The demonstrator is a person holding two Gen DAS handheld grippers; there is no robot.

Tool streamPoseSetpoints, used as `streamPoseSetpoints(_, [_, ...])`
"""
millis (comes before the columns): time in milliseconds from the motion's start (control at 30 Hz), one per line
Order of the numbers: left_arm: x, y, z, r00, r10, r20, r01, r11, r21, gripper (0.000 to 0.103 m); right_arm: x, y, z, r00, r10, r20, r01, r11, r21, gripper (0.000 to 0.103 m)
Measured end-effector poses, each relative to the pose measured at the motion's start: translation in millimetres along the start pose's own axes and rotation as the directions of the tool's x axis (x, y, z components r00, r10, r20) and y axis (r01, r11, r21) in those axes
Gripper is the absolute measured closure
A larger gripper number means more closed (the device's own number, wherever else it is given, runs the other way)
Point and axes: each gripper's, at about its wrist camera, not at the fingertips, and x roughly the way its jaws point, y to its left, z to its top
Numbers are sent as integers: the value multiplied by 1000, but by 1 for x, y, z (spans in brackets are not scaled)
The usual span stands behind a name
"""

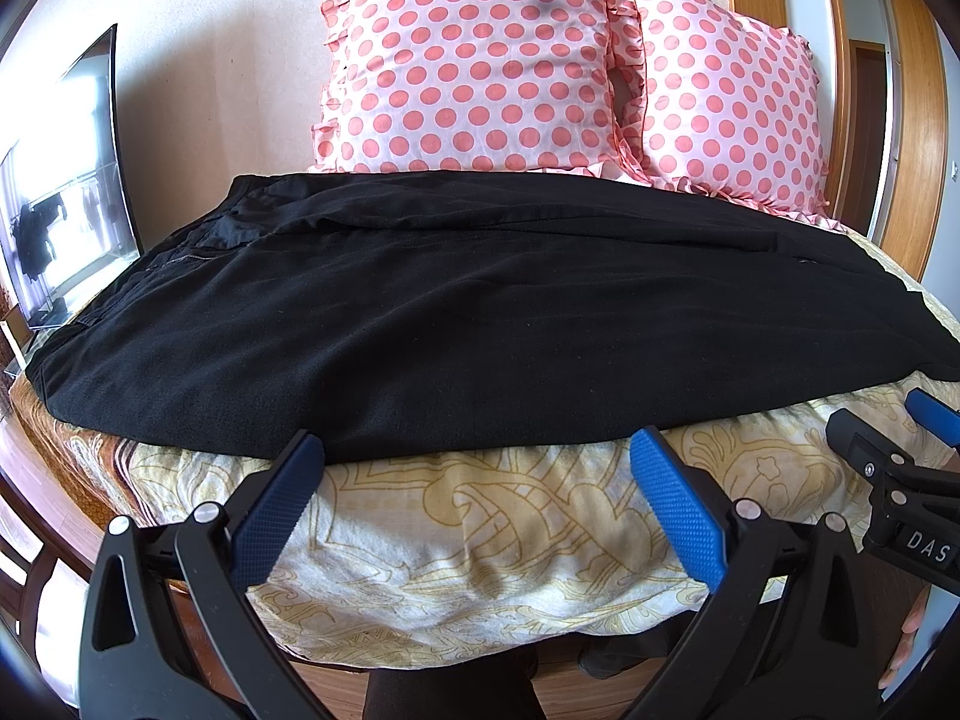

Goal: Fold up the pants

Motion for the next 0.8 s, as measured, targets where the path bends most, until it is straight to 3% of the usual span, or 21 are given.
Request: streamPoseSetpoints(800, [0, 0, 0, 1000, -1, 0, 1, 1000, 0, 2, 1, 0, 1, 1000, 5, -9, -5, 1000, -2, 1])
